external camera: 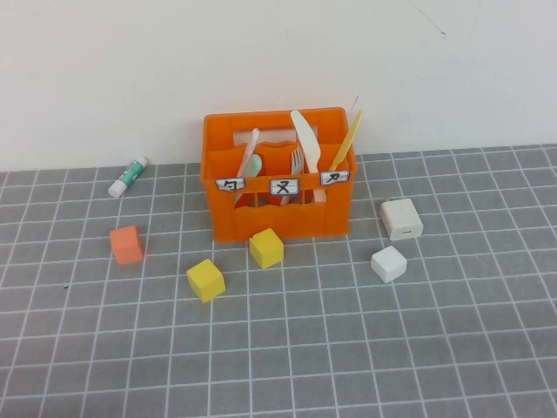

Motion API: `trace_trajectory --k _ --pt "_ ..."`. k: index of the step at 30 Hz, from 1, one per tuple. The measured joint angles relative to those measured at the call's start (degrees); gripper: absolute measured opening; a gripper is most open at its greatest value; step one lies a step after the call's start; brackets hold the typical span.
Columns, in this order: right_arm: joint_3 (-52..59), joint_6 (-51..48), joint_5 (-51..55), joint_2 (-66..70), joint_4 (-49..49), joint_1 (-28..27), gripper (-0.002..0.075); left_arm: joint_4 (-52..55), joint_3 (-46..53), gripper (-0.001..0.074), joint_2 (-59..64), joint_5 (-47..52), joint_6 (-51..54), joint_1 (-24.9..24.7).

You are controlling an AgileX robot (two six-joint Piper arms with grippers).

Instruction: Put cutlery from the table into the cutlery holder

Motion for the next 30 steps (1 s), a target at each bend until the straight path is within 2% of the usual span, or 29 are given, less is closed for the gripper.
trace_trajectory --k 5,9,18,23,30 --pt "5.4 -2.2 -3.5 -2.2 6.4 -14.5 -0.0001 0.0 0.0 -0.0001 0.0 0.0 0.0 0.0" --pt "11.1 -0.8 -6.6 -2.3 7.4 -19.6 -0.0001 0.0 0.0 -0.0001 0.0 0.0 0.0 0.0" --pt "14.1 9.5 -5.3 -2.3 3.8 -18.6 -0.0001 0.0 0.0 -0.0001 0.0 0.0 0.0 0.0" --pt "14.1 11.6 -5.3 -2.3 2.6 -15.4 -0.0001 0.0 0.0 -0.0001 0.0 0.0 0.0 0.0" --pt "14.1 15.1 -5.2 -2.3 1.8 -15.0 -0.0001 0.0 0.0 -0.0001 0.0 0.1 0.1 0.0"
